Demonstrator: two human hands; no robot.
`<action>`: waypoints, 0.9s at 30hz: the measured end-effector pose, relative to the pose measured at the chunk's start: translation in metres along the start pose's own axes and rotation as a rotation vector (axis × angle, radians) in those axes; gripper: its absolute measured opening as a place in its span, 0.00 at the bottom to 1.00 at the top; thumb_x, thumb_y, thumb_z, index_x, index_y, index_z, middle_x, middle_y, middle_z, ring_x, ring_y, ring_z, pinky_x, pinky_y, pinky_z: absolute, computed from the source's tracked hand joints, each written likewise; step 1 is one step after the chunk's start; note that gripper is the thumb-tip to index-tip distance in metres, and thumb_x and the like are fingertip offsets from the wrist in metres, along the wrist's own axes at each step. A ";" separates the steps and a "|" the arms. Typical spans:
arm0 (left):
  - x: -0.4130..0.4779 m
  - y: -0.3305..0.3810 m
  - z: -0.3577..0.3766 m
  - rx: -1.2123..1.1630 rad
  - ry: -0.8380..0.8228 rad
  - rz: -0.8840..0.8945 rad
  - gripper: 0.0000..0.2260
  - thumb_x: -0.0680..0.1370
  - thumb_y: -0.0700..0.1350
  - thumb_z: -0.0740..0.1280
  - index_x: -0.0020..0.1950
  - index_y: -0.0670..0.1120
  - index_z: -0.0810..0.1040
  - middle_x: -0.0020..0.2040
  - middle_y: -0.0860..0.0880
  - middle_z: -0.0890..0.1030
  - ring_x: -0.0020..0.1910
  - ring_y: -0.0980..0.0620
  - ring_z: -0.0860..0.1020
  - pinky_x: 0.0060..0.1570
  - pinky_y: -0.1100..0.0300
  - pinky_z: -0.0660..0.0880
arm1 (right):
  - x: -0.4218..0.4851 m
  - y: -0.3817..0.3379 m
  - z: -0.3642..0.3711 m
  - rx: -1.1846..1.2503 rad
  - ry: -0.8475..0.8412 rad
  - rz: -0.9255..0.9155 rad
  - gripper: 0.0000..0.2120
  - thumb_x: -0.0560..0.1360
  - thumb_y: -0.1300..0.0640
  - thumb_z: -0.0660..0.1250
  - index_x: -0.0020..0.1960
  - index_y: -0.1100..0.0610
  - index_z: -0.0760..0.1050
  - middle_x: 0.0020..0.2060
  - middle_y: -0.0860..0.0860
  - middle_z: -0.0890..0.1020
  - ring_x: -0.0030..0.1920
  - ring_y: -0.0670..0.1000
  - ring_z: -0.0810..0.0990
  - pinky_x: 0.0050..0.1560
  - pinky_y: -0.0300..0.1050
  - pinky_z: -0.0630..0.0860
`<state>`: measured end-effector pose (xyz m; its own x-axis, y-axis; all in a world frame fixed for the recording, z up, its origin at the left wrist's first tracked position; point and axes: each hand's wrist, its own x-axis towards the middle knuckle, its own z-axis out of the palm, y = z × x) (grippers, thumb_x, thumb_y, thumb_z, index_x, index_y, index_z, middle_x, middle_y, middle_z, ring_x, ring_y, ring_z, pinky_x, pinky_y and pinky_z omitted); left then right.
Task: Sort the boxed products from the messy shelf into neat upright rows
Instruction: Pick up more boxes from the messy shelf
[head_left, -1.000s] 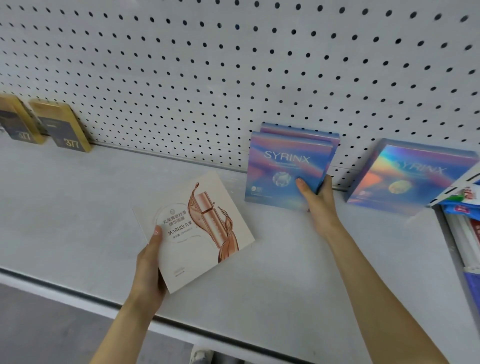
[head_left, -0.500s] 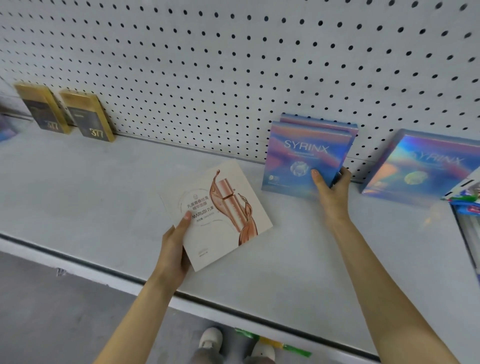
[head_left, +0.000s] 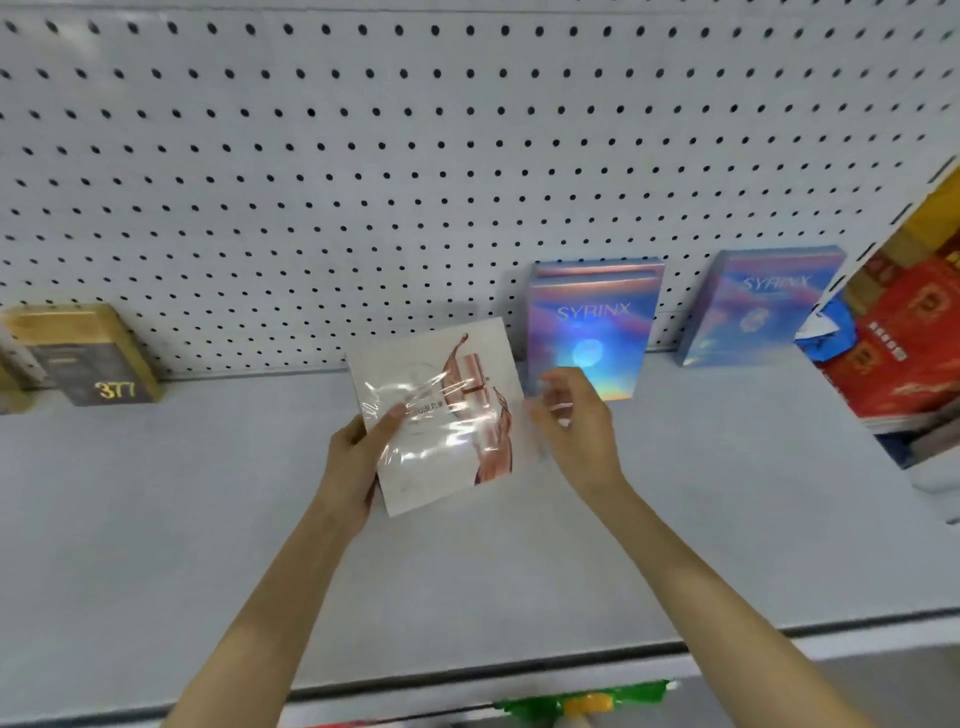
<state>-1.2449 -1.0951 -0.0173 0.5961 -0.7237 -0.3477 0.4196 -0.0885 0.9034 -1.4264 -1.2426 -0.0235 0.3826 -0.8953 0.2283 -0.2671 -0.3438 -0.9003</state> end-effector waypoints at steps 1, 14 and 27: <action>0.013 0.009 -0.006 0.071 -0.046 0.039 0.18 0.70 0.51 0.73 0.57 0.45 0.80 0.50 0.48 0.86 0.47 0.49 0.84 0.39 0.58 0.81 | 0.000 -0.004 0.015 0.015 -0.034 0.067 0.15 0.73 0.60 0.72 0.52 0.47 0.70 0.46 0.42 0.78 0.43 0.42 0.78 0.42 0.28 0.72; 0.136 0.055 -0.045 0.716 -0.192 0.330 0.17 0.69 0.61 0.68 0.54 0.56 0.76 0.45 0.65 0.80 0.44 0.66 0.78 0.42 0.68 0.73 | 0.029 -0.017 0.094 -0.133 0.027 0.408 0.18 0.75 0.56 0.71 0.60 0.62 0.71 0.48 0.54 0.79 0.53 0.58 0.78 0.38 0.36 0.63; 0.120 0.050 -0.035 0.746 -0.106 0.225 0.23 0.75 0.61 0.67 0.64 0.47 0.73 0.55 0.51 0.80 0.49 0.51 0.78 0.43 0.61 0.73 | 0.028 -0.028 0.099 -0.154 0.035 0.466 0.22 0.80 0.47 0.62 0.65 0.63 0.70 0.60 0.59 0.78 0.60 0.61 0.76 0.54 0.44 0.69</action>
<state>-1.1288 -1.1628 -0.0230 0.5283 -0.8367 -0.1445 -0.2965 -0.3412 0.8920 -1.3210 -1.2298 -0.0287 0.1617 -0.9719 -0.1710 -0.5313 0.0603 -0.8450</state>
